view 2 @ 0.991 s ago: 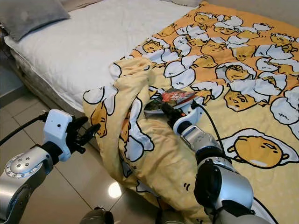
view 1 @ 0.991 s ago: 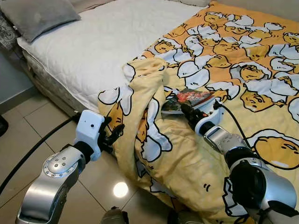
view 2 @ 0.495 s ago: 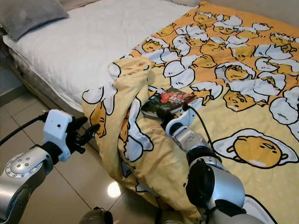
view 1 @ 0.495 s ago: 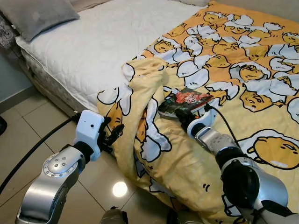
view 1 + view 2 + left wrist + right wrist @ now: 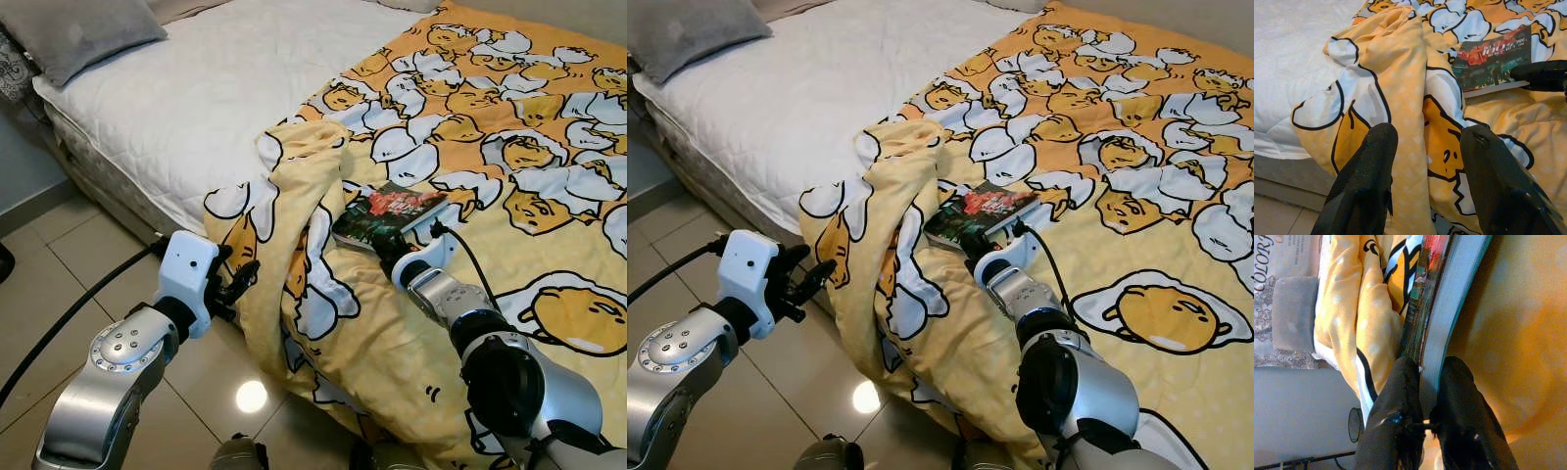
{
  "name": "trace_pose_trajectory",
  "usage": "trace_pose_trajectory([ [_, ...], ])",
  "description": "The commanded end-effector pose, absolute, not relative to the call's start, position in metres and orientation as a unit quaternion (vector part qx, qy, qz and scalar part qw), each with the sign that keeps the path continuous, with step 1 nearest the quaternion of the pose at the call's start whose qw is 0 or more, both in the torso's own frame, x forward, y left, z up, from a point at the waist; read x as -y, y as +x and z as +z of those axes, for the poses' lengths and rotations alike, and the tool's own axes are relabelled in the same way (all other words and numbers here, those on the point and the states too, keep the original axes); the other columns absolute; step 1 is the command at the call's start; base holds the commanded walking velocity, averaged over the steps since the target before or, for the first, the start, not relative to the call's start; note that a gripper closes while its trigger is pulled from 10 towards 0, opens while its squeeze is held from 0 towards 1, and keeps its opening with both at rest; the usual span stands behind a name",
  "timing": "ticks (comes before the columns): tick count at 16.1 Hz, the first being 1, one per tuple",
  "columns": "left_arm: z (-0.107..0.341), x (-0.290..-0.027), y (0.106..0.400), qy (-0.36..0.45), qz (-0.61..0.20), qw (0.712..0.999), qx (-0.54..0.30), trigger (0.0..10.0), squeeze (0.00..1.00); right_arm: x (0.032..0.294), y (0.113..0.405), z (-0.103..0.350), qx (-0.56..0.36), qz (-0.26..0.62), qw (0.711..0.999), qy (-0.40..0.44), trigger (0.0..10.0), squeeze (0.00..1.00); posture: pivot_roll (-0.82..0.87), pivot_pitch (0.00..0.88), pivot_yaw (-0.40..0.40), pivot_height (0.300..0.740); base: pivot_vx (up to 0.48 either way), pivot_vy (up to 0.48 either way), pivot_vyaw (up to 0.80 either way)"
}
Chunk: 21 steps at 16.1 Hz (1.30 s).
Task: Clean up the room
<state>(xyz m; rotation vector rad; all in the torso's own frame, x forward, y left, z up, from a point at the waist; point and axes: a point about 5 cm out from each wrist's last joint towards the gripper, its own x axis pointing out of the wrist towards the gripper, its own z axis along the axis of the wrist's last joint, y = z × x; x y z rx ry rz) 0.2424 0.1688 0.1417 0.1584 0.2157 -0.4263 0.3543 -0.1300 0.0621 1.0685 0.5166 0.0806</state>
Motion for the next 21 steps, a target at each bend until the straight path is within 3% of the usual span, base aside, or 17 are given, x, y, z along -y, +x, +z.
trace_pose_trajectory([
  [1, 0.144, -0.169, 0.241, 0.086, -0.211, 0.968, -0.104, 10.0, 0.0, 0.132, 0.356, 0.064, -0.236, 0.031, 0.828, 0.508, 0.0, 0.0, 0.08, 0.104, -0.011, 0.74, 0.0, 0.0, 0.0],
  [4, 0.143, -0.169, 0.243, 0.087, -0.21, 0.968, -0.103, 10.0, 0.0, 0.13, 0.356, 0.065, -0.244, 0.059, 0.859, 0.445, 0.0, 0.0, 0.08, 0.095, -0.012, 0.74, 0.0, 0.0, 0.0],
  [5, 0.144, -0.169, 0.245, 0.083, -0.203, 0.971, -0.097, 10.0, 0.0, 0.13, 0.359, 0.07, -0.235, 0.088, 0.884, 0.395, 0.0, 0.0, 0.08, 0.081, -0.014, 0.74, 0.0, 0.0, 0.0],
  [7, 0.146, -0.169, 0.248, 0.08, -0.197, 0.973, -0.091, 10.0, 0.0, 0.131, 0.363, 0.077, -0.22, 0.114, 0.897, 0.365, 0.0, 0.0, 0.08, 0.072, -0.015, 0.74, 0.0, 0.0, 0.0],
  [8, 0.149, -0.171, 0.253, 0.056, -0.189, 0.977, -0.082, 10.0, 0.82, 0.135, 0.368, 0.088, -0.193, 0.146, 0.906, 0.347, 0.0, 0.0, 0.07, 0.046, -0.011, 0.74, 0.0, 0.0, 0.0],
  [9, 0.156, -0.172, 0.259, 0.011, -0.188, 0.98, -0.067, 10.0, 1.0, 0.144, 0.373, 0.103, -0.152, 0.176, 0.908, 0.348, 0.0, 0.0, 0.06, 0.037, -0.009, 0.74, 0.0, 0.0, 0.0],
  [13, 0.177, -0.176, 0.274, -0.063, -0.213, 0.975, -0.008, 10.0, 1.0, 0.175, 0.374, 0.139, -0.058, 0.274, 0.892, 0.355, 0.0, 0.0, 0.06, 0.0, 0.004, 0.74, 0.0, 0.0, 0.0],
  [16, 0.2, -0.181, 0.285, -0.177, -0.266, 0.947, 0.033, 10.0, 1.0, 0.186, 0.359, 0.154, -0.028, 0.371, 0.866, 0.335, 0.0, 0.0, 0.05, 0.0, 0.014, 0.74, 0.0, 0.0, 0.0],
  [21, 0.213, -0.189, 0.296, -0.339, -0.366, 0.866, 0.02, 10.0, 1.0, 0.171, 0.321, 0.189, 0.002, 0.554, 0.772, 0.311, 0.0, 0.0, 0.05, 0.0, 0.029, 0.74, 0.0, 0.0, 0.0],
])
